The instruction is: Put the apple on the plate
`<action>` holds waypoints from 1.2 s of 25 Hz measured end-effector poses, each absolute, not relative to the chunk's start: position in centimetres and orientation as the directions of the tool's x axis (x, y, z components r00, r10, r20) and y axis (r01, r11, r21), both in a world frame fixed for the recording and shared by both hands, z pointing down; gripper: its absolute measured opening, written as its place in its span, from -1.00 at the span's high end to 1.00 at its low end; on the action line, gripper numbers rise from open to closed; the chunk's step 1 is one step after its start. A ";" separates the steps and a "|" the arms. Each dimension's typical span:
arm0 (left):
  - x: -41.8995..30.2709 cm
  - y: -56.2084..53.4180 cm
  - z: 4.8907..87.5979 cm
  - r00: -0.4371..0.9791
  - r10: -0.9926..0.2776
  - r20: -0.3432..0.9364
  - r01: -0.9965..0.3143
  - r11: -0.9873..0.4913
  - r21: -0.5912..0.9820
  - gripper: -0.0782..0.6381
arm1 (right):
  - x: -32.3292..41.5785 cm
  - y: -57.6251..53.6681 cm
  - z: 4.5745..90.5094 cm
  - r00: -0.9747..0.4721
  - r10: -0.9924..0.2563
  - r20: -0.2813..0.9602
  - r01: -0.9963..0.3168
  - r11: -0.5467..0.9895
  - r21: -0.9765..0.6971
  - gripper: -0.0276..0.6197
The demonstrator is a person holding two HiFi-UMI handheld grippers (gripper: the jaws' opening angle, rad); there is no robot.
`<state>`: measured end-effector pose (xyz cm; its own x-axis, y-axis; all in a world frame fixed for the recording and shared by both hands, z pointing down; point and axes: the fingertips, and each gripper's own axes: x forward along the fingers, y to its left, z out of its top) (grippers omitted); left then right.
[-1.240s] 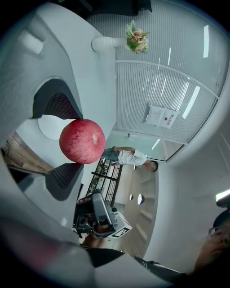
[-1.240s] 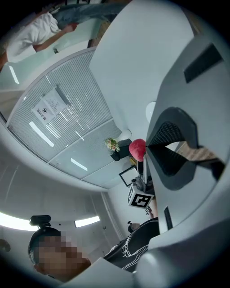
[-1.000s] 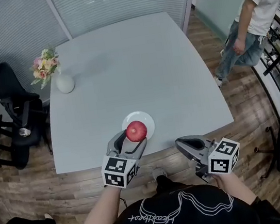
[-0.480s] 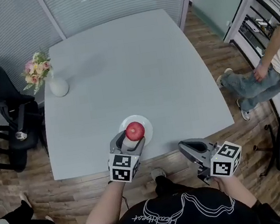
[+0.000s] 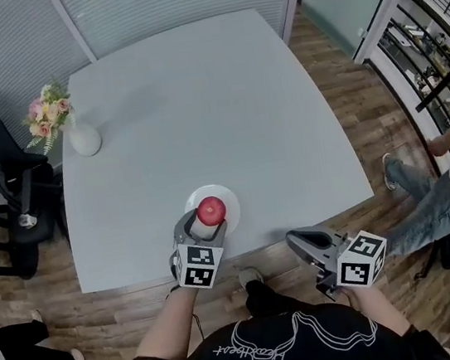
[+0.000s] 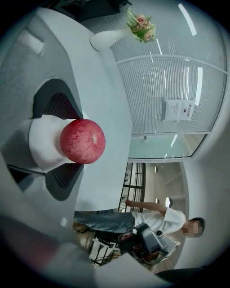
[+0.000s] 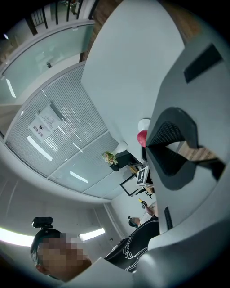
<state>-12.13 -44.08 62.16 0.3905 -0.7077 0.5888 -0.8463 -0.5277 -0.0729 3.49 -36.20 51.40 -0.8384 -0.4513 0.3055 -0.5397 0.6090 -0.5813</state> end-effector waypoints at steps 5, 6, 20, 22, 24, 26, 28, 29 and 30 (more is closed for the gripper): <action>-12.2 -44.3 63.1 0.376 -0.705 0.601 -0.848 -0.523 -0.083 -0.08 | 3.7 -36.0 51.6 -0.835 -0.458 0.305 -0.543 0.598 -0.589 0.89; -12.2 -44.3 63.3 0.369 -0.705 0.606 -0.848 -0.522 -0.089 -0.08 | 3.7 -35.9 51.6 -0.834 -0.459 0.305 -0.544 0.596 -0.591 0.89; -11.7 -44.0 63.5 0.401 -0.712 0.576 -0.829 -0.549 -0.102 -0.09 | 4.1 -34.5 51.5 -0.829 -0.463 0.312 -0.552 0.596 -0.583 0.89; -12.0 -44.0 62.9 0.402 -0.720 0.566 -0.835 -0.541 -0.095 -0.13 | 3.9 -34.5 51.0 -0.827 -0.469 0.310 -0.556 0.599 -0.577 0.89; -12.4 -43.8 61.8 0.400 -0.736 0.546 -0.844 -0.528 -0.092 -0.13 | 3.9 -34.4 50.4 -0.823 -0.481 0.303 -0.561 0.600 -0.571 0.89; -12.9 -43.2 60.5 0.405 -0.751 0.521 -0.856 -0.512 -0.074 -0.13 | 3.9 -34.3 49.9 -0.822 -0.495 0.282 -0.557 0.594 -0.580 0.89; -13.5 -42.3 59.0 0.417 -0.763 0.494 -0.868 -0.496 -0.034 -0.13 | 3.8 -34.0 49.2 -0.825 -0.504 0.256 -0.546 0.594 -0.590 0.89; -13.8 -41.8 58.1 0.424 -0.767 0.482 -0.873 -0.488 -0.009 -0.13 | 3.7 -33.7 48.8 -0.829 -0.504 0.244 -0.539 0.603 -0.588 0.89; -14.1 -41.1 57.2 0.433 -0.767 0.473 -0.876 -0.482 0.020 -0.13 | 3.5 -33.4 48.4 -0.834 -0.501 0.233 -0.532 0.618 -0.578 0.89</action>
